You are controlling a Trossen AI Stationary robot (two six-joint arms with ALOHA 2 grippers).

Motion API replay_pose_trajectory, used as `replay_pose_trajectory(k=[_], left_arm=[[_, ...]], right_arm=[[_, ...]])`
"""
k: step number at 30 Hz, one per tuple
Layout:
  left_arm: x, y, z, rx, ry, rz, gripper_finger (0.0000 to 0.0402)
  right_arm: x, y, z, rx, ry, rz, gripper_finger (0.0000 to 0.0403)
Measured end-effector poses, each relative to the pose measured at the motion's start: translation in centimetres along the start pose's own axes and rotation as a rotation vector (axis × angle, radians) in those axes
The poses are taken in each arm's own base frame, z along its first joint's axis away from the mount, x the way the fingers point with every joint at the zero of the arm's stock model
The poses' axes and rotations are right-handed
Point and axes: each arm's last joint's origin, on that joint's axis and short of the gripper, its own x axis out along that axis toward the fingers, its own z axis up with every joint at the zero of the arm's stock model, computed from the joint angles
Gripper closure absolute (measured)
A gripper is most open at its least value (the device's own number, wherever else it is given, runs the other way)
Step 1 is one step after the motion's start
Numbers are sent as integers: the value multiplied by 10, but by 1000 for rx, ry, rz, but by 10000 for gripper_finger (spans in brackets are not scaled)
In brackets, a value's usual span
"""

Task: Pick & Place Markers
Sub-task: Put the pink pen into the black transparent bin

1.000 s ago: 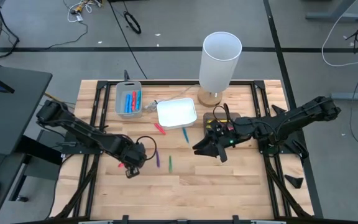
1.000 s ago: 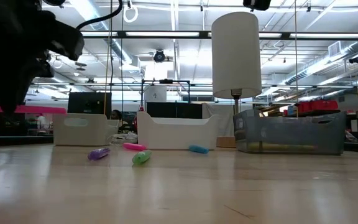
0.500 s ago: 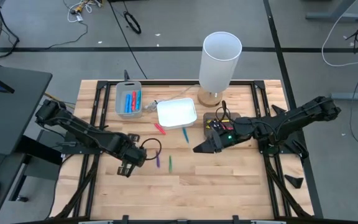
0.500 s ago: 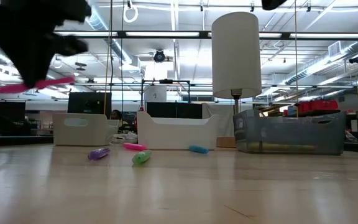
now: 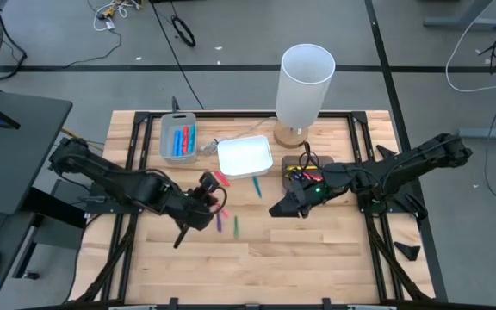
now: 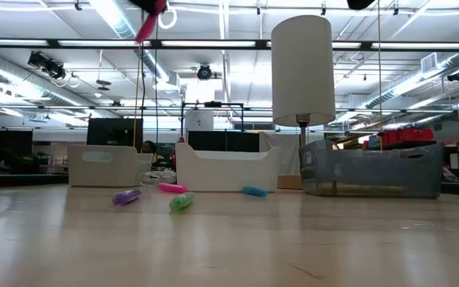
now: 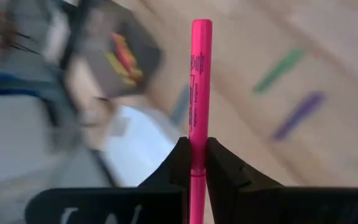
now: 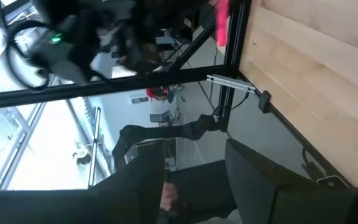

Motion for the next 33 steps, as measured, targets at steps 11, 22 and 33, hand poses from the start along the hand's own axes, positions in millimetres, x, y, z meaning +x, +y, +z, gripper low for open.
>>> replay_pose_trajectory(k=[11, 22, 33], left_arm=[[-1, 21, 24, 182, -101, 238, 376], [23, 33, 41, 236, -139, 347, 376], [39, 38, 47, 226, -152, 379, 376]], right_arm=[[0, 1, 6, 46, -21, 10, 234], [7, -6, 17, 33, -54, -22, 234], [21, -10, 27, 39, -74, 26, 234]])
